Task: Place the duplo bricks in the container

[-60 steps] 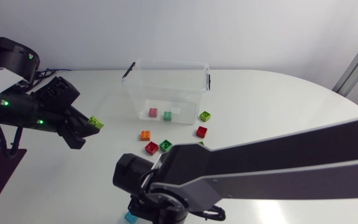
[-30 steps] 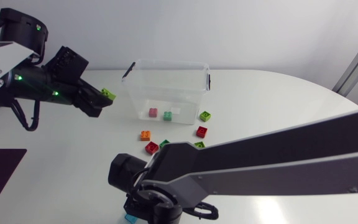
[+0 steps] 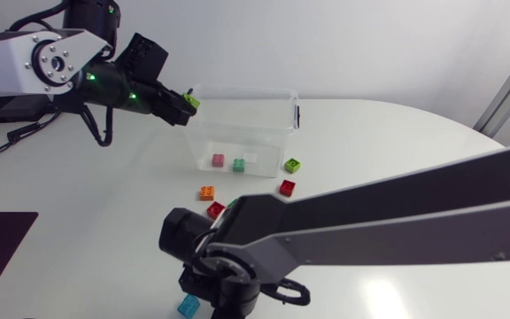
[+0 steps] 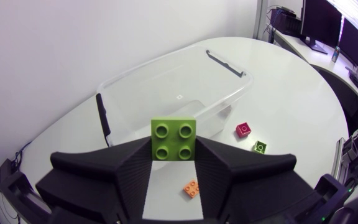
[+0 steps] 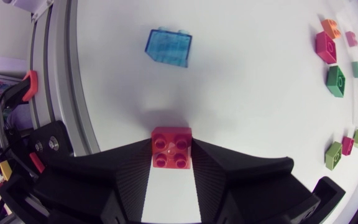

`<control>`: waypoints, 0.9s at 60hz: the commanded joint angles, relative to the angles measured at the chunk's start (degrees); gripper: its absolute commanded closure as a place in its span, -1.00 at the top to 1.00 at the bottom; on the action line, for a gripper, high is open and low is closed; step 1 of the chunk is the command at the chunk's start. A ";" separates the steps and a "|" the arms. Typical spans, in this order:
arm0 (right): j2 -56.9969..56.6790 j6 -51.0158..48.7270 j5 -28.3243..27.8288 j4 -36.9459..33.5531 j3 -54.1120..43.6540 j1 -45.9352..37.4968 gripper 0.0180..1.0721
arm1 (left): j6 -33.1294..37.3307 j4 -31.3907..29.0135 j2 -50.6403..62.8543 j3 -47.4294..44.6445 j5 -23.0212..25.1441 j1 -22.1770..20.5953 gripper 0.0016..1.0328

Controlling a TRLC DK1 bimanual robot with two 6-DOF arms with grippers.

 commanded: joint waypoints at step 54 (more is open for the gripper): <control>-17.75 0.77 3.57 -5.00 13.61 -24.21 -0.58 | -5.93 4.70 23.03 21.25 -11.38 -4.27 0.90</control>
